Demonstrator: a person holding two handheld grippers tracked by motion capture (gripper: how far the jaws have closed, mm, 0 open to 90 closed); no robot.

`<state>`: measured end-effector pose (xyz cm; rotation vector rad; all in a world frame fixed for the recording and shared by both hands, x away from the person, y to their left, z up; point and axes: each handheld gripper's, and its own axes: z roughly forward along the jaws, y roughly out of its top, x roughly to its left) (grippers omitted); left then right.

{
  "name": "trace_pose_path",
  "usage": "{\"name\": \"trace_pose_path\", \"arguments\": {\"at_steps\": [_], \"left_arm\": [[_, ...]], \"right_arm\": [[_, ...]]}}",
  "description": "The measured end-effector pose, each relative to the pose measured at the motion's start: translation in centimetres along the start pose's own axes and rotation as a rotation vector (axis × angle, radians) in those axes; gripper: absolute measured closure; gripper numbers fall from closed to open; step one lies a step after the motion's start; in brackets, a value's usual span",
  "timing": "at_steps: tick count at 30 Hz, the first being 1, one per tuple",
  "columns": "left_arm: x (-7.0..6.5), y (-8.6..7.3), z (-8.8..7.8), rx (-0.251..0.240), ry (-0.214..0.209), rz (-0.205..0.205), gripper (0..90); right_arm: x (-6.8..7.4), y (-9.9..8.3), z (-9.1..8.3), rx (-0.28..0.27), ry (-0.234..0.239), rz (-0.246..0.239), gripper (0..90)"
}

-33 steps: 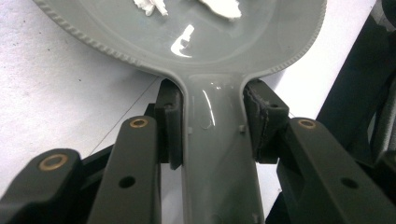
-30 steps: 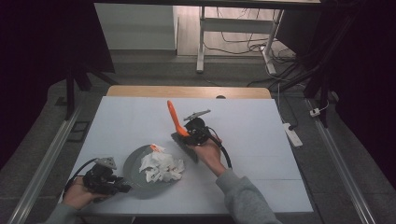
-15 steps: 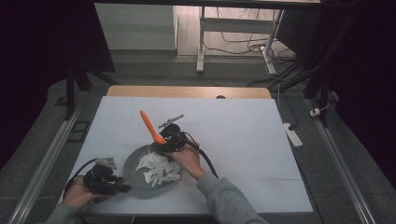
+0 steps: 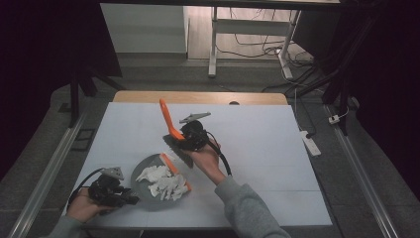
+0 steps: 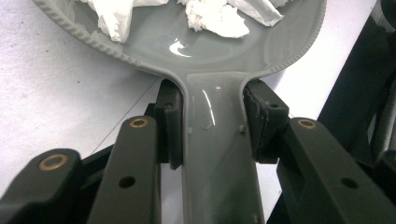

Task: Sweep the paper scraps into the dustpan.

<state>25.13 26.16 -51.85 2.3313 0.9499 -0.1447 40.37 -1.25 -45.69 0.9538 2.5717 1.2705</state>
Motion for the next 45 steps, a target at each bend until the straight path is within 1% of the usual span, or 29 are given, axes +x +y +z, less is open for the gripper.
{"name": "trace_pose_path", "arguments": {"at_steps": [2, 4, 8, 10, 13, 16, 19, 22, 24, 26, 28, 29, 30, 32, 33, 35, 36, 37, 38, 39, 42, 45], "left_arm": [[0.0, 0.0, 0.0, -0.001, -0.001, -0.001, 62.0], [0.0, 0.0, 0.0, -0.001, -0.002, -0.002, 62.0], [0.1, -0.1, -0.1, -0.002, -0.004, -0.003, 62.0], [0.2, -0.3, -0.1, -0.004, -0.003, -0.007, 62.0], [0.4, -0.5, -0.3, -0.008, 0.002, -0.023, 62.0], [0.5, -0.6, -0.3, -0.010, 0.007, -0.041, 62.0], [0.5, -0.5, -0.3, -0.012, 0.008, -0.045, 62.0], [0.6, -0.5, -0.3, -0.012, 0.007, -0.047, 62.0], [0.7, -0.5, -0.2, -0.013, 0.008, -0.048, 62.0], [0.7, -0.5, -0.3, -0.013, 0.008, -0.048, 62.0], [0.7, -0.5, -0.2, -0.011, 0.008, -0.049, 62.0], [0.7, -0.5, -0.2, -0.011, 0.009, -0.048, 62.0], [0.7, -0.5, -0.2, -0.011, 0.009, -0.049, 62.0], [0.7, -0.5, -0.2, -0.011, 0.010, -0.048, 62.0], [0.6, -0.4, -0.2, -0.015, 0.010, -0.051, 62.0], [0.6, -0.4, -0.1, -0.013, 0.013, -0.051, 62.0], [0.6, -0.4, -0.1, -0.015, 0.015, -0.051, 62.0], [0.6, -0.3, -0.1, -0.013, 0.014, -0.049, 62.0], [0.6, -0.3, -0.1, -0.014, 0.014, -0.049, 62.0], [0.6, -0.3, 0.0, -0.013, 0.014, -0.048, 62.0], [0.7, -0.3, 0.0, -0.011, 0.012, -0.048, 62.0], [0.7, -0.4, 0.0, -0.008, 0.010, -0.047, 62.0]], "right_arm": [[-0.7, -0.1, 0.5, 0.025, -0.026, 0.006, 69.9], [-1.2, -0.3, 1.4, 0.054, -0.049, 0.000, 69.9], [-1.8, -0.7, 2.9, 0.096, -0.066, 0.004, 70.0], [-2.1, -0.8, 3.3, 0.105, -0.071, 0.009, 70.0], [-2.3, -0.7, 3.3, 0.107, -0.080, 0.015, 70.0], [-2.5, -0.4, 3.7, 0.140, -0.090, 0.013, 70.0], [-2.5, 0.0, 4.5, 0.176, -0.078, 0.023, 70.0], [-1.9, 0.4, 5.4, 0.204, -0.055, 0.025, 70.1], [-1.3, 0.6, 5.9, 0.224, -0.016, 0.030, 70.1], [-0.2, 0.7, 6.2, 0.246, 0.013, 0.012, 70.1], [0.8, 0.7, 6.4, 0.253, 0.047, -0.003, 70.1], [1.3, 0.6, 6.3, 0.253, 0.044, -0.021, 70.1], [1.6, 0.5, 6.2, 0.249, 0.053, -0.031, 70.1], [2.0, 0.5, 5.7, 0.229, 0.117, -0.009, 70.1], [2.2, 0.5, 5.4, 0.226, 0.140, -0.008, 70.0], [2.9, 0.6, 4.6, 0.206, 0.151, -0.053, 70.0], [3.0, 0.6, 4.1, 0.180, 0.163, -0.071, 70.0], [3.0, 0.8, 3.6, 0.159, 0.167, -0.069, 70.0], [2.9, 0.9, 3.0, 0.137, 0.158, -0.064, 70.0], [2.6, 1.0, 2.4, 0.114, 0.151, -0.070, 70.0], [1.5, 1.1, 0.7, 0.065, 0.110, -0.064, 70.0], [0.2, 0.8, -0.6, 0.044, 0.048, -0.038, 70.0]]}}
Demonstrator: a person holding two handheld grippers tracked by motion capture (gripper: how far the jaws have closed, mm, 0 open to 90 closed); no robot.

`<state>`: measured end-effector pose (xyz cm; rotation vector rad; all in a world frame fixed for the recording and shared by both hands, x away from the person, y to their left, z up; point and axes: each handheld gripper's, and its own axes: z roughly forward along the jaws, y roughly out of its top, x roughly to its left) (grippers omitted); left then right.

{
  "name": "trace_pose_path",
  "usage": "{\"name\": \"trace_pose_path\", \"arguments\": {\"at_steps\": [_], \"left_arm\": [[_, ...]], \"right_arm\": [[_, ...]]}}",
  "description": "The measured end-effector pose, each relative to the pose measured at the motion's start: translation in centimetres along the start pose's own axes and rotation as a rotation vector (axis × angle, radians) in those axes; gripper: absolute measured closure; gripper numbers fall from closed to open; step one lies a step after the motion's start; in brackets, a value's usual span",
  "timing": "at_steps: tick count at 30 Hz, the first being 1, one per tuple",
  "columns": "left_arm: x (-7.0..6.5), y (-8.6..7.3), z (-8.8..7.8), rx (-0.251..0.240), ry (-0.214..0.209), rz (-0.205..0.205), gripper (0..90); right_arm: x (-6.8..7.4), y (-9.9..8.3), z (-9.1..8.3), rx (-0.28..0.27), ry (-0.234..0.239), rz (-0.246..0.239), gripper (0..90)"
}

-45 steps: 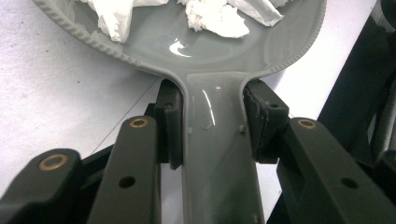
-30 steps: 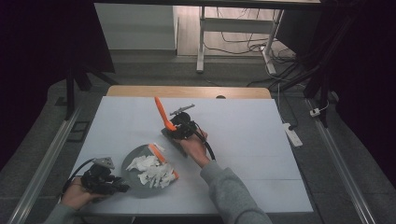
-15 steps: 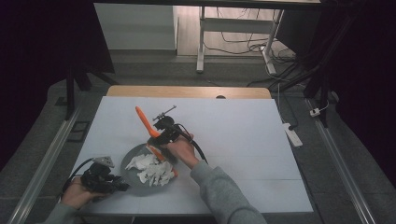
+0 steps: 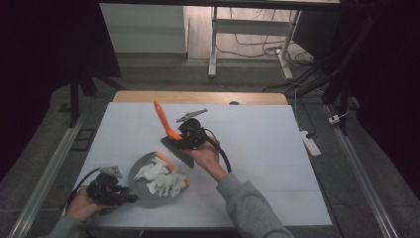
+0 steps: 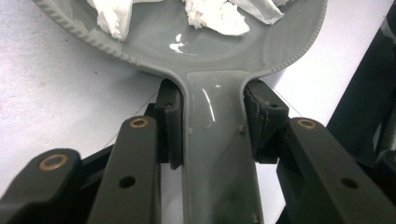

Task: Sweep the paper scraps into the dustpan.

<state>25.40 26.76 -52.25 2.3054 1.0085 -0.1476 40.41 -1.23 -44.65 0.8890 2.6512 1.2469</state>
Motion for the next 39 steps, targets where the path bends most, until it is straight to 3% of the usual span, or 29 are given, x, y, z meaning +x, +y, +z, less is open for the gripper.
{"name": "trace_pose_path", "arguments": {"at_steps": [4, 8, 10, 12, 19, 21, 23, 26, 30, 39], "left_arm": [[0.0, 0.0, 0.0, 0.000, -0.005, 0.011, 62.0], [-0.1, 0.1, 0.2, 0.006, -0.013, 0.018, 62.0], [-0.2, 0.2, 0.2, 0.008, -0.013, 0.021, 62.0], [-0.2, 0.3, 0.3, 0.008, -0.013, 0.020, 62.0], [-0.2, 0.3, 0.5, 0.012, -0.011, 0.017, 62.0], [-0.2, 0.4, 0.6, 0.016, -0.007, 0.013, 62.0], [-0.2, 0.4, 0.6, 0.012, -0.007, 0.014, 62.0], [-0.3, 0.5, 0.8, 0.010, -0.007, 0.017, 62.0], [-0.3, 0.6, 0.9, -0.004, -0.003, 0.016, 62.0], [-0.4, 0.4, 1.2, -0.041, 0.001, 0.008, 62.0]], "right_arm": [[-1.8, -1.4, -0.8, 0.019, -0.115, 0.026, 69.9], [-3.6, -3.0, -0.6, 0.055, -0.182, 0.063, 70.0], [-4.0, -3.7, 0.1, 0.073, -0.168, 0.089, 69.9], [-3.6, -4.2, 0.8, 0.080, -0.128, 0.095, 70.0], [1.0, -3.7, 2.9, 0.088, -0.009, 0.048, 70.0], [2.3, -3.5, 3.5, 0.074, 0.040, 0.043, 70.0], [3.6, -3.1, 3.9, 0.062, 0.060, 0.022, 70.0], [4.7, -2.5, 4.2, 0.037, 0.110, 0.030, 70.0], [4.9, -2.2, 3.6, 0.002, 0.098, 0.011, 69.9], [1.8, -1.9, 0.0, -0.083, -0.003, 0.050, 69.9]]}}
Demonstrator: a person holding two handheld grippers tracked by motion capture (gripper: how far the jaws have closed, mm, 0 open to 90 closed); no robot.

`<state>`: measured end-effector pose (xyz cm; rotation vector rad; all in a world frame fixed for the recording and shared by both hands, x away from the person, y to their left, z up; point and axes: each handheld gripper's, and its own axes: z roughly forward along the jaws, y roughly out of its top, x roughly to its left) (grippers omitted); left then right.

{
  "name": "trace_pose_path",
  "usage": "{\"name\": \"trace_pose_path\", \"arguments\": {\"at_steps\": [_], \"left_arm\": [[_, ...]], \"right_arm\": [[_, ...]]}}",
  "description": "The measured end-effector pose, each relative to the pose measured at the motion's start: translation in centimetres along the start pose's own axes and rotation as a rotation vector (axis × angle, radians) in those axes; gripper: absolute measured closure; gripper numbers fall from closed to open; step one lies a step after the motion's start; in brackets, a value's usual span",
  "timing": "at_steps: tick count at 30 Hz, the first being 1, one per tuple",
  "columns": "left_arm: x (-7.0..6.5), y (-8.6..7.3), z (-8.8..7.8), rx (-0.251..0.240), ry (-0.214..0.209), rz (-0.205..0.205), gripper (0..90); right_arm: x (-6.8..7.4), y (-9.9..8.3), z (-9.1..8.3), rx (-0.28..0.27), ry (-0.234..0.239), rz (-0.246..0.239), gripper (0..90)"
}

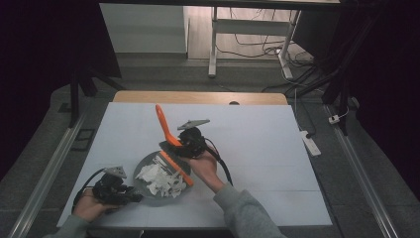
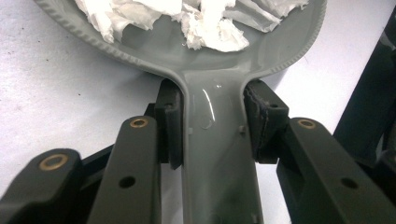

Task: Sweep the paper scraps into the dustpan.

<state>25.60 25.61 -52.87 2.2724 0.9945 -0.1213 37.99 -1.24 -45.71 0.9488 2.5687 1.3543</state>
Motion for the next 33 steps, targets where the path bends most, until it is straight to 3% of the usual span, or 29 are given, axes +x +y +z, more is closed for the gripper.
{"name": "trace_pose_path", "arguments": {"at_steps": [22, 33], "left_arm": [[-0.1, 0.0, -0.2, -0.065, 0.019, 0.000, 62.0], [-0.5, 0.2, -0.8, -0.123, 0.041, -0.036, 62.0]], "right_arm": [[-4.2, -1.7, -4.1, -0.045, -0.081, 0.058, 69.9], [-5.9, -3.4, -7.4, -0.064, -0.107, 0.061, 70.0]]}}
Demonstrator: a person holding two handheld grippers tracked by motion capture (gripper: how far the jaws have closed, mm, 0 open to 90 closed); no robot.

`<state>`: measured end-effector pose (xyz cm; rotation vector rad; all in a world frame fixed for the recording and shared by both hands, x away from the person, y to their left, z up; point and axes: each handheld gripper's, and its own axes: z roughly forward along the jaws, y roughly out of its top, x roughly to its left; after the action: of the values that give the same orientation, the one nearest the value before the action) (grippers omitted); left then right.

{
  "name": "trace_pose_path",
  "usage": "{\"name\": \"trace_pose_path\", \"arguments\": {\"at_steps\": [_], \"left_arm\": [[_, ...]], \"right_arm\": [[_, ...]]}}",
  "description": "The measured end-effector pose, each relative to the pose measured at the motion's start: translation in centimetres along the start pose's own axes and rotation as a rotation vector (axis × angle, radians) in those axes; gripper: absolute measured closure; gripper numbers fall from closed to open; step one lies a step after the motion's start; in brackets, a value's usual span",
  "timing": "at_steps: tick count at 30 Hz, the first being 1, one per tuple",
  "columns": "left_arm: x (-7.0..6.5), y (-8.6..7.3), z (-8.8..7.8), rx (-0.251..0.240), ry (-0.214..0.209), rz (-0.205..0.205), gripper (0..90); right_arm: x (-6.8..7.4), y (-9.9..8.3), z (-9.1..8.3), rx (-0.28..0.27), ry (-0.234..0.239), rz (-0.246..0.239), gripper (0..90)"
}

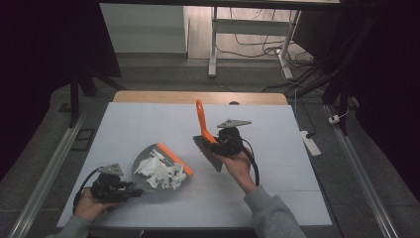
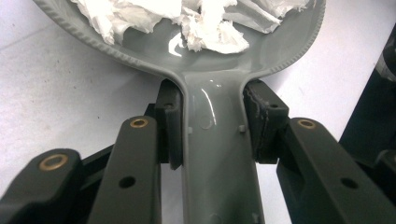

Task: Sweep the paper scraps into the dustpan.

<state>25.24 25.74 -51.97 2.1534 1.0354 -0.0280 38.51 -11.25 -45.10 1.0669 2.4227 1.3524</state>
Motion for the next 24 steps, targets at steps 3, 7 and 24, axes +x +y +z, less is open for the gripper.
{"name": "trace_pose_path", "arguments": {"at_steps": [3, 7, 24], "left_arm": [[-0.1, 0.1, 0.0, -0.010, 0.018, -0.016, 62.0], [-0.1, 0.2, -0.3, -0.040, 0.028, -0.048, 62.0], [0.1, 0.3, -0.9, -0.085, 0.086, -0.109, 62.0]], "right_arm": [[-0.5, -0.4, -1.0, -0.008, -0.002, 0.002, 69.9], [-1.0, -1.1, -2.5, -0.020, -0.007, -0.002, 69.9], [-2.2, -4.1, -6.6, -0.030, -0.015, -0.013, 69.9]]}}
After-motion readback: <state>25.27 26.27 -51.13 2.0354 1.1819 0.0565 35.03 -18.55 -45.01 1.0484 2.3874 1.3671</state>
